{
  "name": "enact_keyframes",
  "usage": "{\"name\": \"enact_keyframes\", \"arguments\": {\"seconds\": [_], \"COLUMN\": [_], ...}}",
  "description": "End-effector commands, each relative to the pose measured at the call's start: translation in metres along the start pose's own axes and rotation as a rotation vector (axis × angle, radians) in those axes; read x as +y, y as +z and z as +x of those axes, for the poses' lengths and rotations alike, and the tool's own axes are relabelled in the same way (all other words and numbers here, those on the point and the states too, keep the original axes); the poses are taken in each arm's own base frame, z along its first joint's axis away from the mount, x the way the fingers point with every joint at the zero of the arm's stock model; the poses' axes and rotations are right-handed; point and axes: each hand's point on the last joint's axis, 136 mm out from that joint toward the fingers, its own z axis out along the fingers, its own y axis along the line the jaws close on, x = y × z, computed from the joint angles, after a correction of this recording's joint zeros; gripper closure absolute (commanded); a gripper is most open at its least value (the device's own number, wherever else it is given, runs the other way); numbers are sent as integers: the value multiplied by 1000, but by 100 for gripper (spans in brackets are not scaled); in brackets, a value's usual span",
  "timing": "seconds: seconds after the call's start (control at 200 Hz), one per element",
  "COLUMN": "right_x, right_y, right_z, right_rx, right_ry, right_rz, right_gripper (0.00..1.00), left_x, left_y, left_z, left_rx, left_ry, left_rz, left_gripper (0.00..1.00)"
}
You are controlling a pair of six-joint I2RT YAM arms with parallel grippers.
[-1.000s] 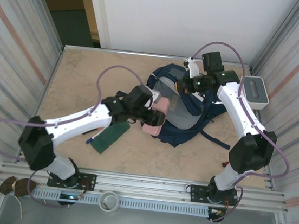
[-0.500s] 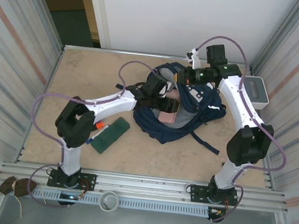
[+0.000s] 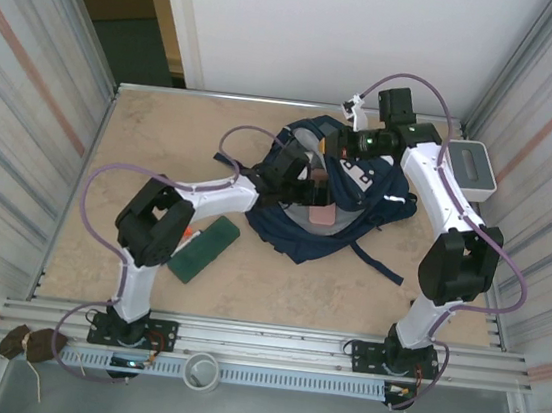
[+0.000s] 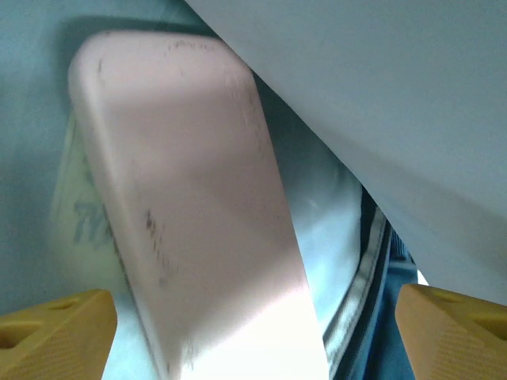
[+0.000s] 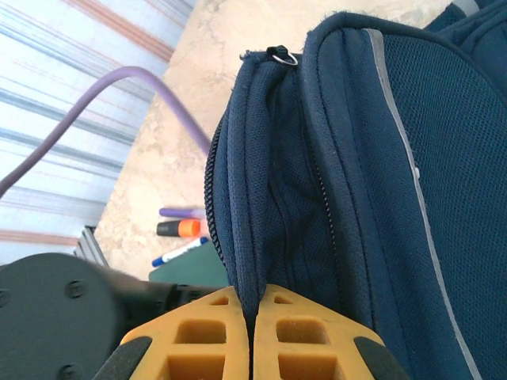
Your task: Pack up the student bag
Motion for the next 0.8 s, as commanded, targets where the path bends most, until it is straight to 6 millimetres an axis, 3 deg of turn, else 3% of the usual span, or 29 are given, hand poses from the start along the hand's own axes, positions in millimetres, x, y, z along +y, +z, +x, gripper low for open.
{"name": "enact_keyframes", "arguments": {"seconds": [0.0, 0.165, 0.286, 0.366, 0.496, 0.611, 0.681, 0.797], "right_x": [15, 11, 16, 21, 27, 27, 25, 19], "right_y": [-16, -14, -16, -17, -18, -18, -18, -21], "right_z": [-13, -14, -20, -24, -22, -16, -12, -5], "right_rx": [-72, -77, -98, -109, -113, -108, -105, -104], "right_ry": [-54, -47, -46, -43, -41, -31, -27, -16], "right_rz": [-43, -39, -57, -82, -104, -106, -100, -84], "right_gripper": [100, 100, 100, 100, 100, 100, 100, 100], "left_x": [-15, -14, -11, -13, -34, -47, -39, -46], "left_y": [-15, -2, 12, 18, 25, 32, 48, 48], "left_z": [7, 41, 49, 43, 14, -15, -20, -25], "left_rx": [-14, 53, 73, 56, -7, -53, -51, -47], "left_ry": [12, -6, -1, 7, 57, 74, 67, 79], "left_rz": [38, 36, 14, 21, 77, 131, 136, 186], "left_gripper": [10, 26, 39, 48, 58, 62, 62, 61]}}
